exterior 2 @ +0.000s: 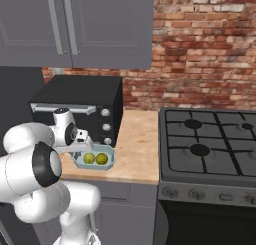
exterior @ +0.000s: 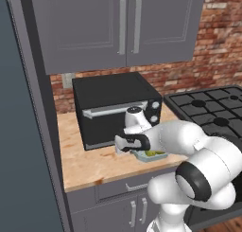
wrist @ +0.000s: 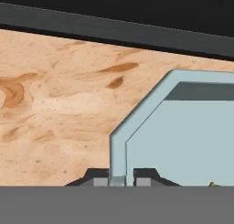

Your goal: Take the lemon and lemon out of the freezer and place them in the tupperware container on the counter. Then put the tupperware containing the vegetables back in the freezer.

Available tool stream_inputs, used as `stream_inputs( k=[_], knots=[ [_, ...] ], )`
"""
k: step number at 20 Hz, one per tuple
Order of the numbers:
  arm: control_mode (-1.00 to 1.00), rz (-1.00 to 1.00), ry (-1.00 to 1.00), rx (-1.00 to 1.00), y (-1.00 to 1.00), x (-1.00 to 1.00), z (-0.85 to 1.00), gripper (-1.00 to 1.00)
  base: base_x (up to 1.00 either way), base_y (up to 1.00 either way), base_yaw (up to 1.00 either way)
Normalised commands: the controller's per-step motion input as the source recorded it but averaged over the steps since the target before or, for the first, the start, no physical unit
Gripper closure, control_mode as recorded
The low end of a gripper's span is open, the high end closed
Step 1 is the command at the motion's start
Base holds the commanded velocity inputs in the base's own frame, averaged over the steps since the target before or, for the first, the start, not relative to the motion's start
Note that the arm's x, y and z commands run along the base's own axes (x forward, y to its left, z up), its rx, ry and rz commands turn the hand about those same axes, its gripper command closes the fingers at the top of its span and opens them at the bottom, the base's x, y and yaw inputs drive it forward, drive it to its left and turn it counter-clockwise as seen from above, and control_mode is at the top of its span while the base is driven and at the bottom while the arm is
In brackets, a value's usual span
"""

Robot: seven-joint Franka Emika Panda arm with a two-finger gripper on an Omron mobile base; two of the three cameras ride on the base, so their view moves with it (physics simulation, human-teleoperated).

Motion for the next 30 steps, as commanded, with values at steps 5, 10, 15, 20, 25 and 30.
stream_inputs(
  k=[5, 10, 15, 20, 25, 30],
  knots=[
    [-1.00, 0.26, 0.02, 0.00, -0.01, 0.00, 0.63, 1.00, 0.00, 0.00, 0.00],
    [-1.00, 0.23, 0.04, -0.03, 0.00, 0.00, 0.76, 1.00, 0.00, 0.00, 0.00],
    [-1.00, 0.20, 0.09, -0.11, 0.00, 0.00, 0.83, 1.00, 0.00, 0.00, 0.00],
    [-1.00, 0.13, 0.06, -0.18, 0.00, -0.02, 0.76, 1.00, 0.00, 0.00, 0.00],
    [-1.00, 0.02, 0.01, -0.17, 0.00, -0.12, 0.63, 1.00, 0.00, 0.00, 0.00],
    [-1.00, 0.00, -0.05, -0.15, 0.02, -0.22, 0.51, 1.00, 0.00, 0.00, 0.00]
  ],
)
